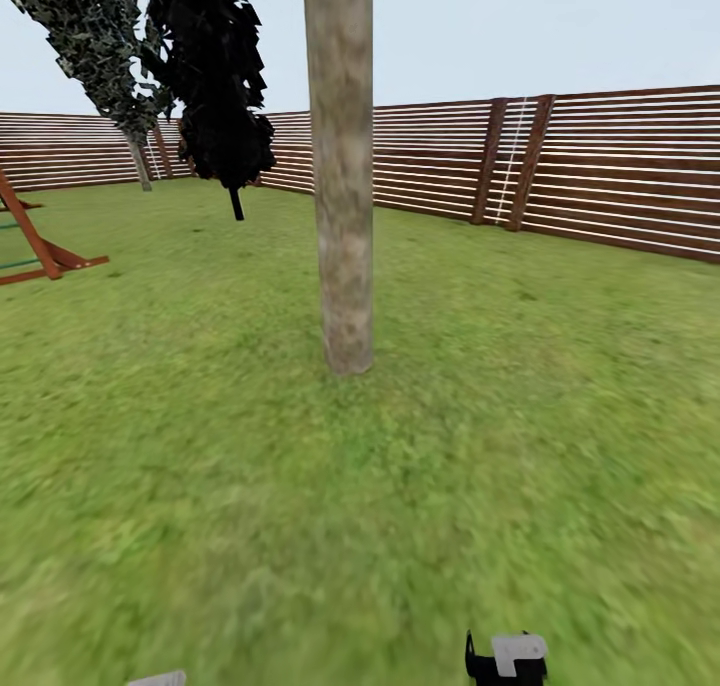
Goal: In the garden, pick up the pesticide atomizer on the floor and spray pesticide onto both trees until each tree trunk is fully covered.
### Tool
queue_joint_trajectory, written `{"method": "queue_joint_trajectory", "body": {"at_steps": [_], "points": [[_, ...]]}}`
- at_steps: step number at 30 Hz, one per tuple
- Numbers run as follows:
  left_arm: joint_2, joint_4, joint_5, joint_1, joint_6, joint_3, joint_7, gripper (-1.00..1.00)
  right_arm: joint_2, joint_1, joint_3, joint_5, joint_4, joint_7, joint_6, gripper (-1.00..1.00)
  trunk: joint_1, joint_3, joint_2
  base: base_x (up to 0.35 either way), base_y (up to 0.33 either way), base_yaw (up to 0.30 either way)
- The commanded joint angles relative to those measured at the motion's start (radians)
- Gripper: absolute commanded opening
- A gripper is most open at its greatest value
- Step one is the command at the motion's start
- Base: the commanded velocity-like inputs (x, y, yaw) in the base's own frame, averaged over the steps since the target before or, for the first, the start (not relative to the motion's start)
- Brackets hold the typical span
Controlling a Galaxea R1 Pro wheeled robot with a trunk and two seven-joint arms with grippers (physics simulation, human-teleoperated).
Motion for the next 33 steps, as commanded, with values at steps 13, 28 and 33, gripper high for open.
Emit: {"method": "queue_joint_trajectory", "body": {"at_steps": [13, 28, 33], "points": [[-0.005, 0.0, -0.002, 0.0, 0.0, 0.0, 0.0, -1.0, 0.0, 0.0, 0.0, 0.0, 0.001, 0.0, 0.0, 1.0, 0.0, 0.0, 0.0, 0.339, 0.0, 0.0], [-0.012, 0.0, -0.007, 0.0, 0.0, 0.0, 0.0, -1.0, 0.0, 0.0, 0.0, 0.0, 0.001, 0.0, 0.0, 1.0, 0.0, 0.0, 0.0, 0.339, 0.0, 0.0], [-0.012, 0.0, -0.008, 0.0, 0.0, 0.0, 0.0, -1.0, 0.0, 0.0, 0.0, 0.0, 0.001, 0.0, 0.0, 1.0, 0.0, 0.0, 0.0, 0.339, 0.0, 0.0]]}}
